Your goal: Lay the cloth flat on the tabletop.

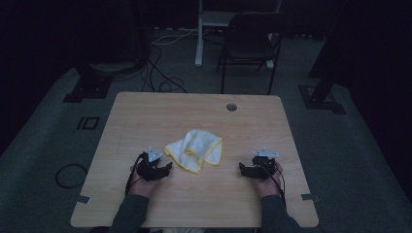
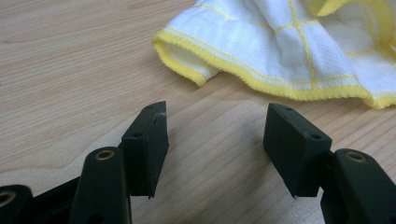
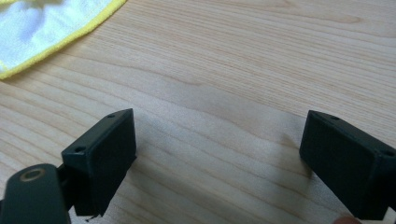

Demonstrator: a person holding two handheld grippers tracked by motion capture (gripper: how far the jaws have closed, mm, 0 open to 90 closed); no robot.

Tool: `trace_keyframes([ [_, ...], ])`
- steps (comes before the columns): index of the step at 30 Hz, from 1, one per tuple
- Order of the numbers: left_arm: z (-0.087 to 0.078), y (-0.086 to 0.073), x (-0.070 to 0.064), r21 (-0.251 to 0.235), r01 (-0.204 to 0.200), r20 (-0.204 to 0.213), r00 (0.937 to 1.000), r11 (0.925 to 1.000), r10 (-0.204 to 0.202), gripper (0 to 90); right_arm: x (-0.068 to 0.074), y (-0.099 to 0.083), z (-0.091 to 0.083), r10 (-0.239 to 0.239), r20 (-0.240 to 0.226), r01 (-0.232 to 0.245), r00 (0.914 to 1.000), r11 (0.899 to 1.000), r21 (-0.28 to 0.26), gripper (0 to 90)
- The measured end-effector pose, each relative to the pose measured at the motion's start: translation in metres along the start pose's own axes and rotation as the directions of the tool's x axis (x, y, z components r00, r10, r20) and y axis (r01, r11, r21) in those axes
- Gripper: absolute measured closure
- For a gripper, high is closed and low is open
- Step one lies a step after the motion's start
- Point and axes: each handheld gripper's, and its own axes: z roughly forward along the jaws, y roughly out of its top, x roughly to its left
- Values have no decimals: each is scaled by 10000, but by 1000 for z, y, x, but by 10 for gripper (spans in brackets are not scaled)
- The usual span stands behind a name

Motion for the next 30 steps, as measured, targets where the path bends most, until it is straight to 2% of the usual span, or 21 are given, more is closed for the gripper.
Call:
trace_keyframes([
  [9, 0, 0, -1, -8, -19, -13, 10000, 10000, 19, 415, 4, 0, 0, -91, -81, 91, 9999, 10000, -12, 107],
  [20, -2, 0, -4, -15, -45, 74, 10000, 10000, 45, 509, 5, 2, 0, -151, -165, 152, 9998, 9998, 97, 131],
  [24, -3, 0, -4, 19, 38, 124, 9999, 10000, -38, 523, 7, 2, -3, -261, -58, 262, 9996, 9995, 175, 168],
  [30, -6, 0, -5, -17, 7, 194, 9998, 10000, -7, 523, 12, 5, -10, -364, -264, 364, 9990, 9993, -14, 226],
])
